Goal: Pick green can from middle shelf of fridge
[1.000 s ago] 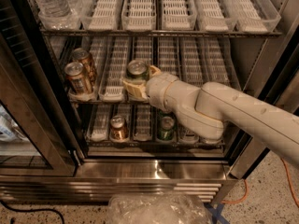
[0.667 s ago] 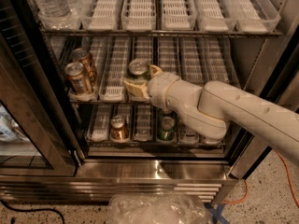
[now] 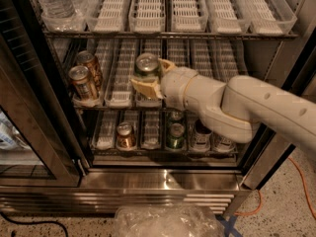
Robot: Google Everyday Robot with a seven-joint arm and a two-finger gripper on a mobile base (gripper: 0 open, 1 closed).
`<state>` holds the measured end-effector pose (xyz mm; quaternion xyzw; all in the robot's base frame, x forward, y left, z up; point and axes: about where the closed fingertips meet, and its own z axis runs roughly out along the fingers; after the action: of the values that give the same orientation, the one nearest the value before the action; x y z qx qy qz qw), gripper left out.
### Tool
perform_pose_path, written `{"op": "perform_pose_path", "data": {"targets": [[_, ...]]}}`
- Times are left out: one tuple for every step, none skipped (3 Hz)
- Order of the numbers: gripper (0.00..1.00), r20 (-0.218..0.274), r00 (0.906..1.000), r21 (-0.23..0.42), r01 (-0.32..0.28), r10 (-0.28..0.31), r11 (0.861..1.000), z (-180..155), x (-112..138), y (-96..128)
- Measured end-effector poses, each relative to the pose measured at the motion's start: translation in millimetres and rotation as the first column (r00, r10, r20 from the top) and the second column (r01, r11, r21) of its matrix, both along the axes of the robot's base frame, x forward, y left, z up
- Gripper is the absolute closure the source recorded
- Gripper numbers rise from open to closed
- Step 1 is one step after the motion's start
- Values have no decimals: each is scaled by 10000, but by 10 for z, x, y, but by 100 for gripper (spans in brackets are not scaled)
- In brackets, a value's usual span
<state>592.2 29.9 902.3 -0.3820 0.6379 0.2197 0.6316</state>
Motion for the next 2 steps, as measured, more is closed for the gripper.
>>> {"op": "perform_pose_path", "data": {"targets": [[100, 261, 9977, 118, -623, 619, 9980, 171, -164, 130], [100, 261, 9977, 118, -623, 619, 9980, 171, -164, 130]]}}
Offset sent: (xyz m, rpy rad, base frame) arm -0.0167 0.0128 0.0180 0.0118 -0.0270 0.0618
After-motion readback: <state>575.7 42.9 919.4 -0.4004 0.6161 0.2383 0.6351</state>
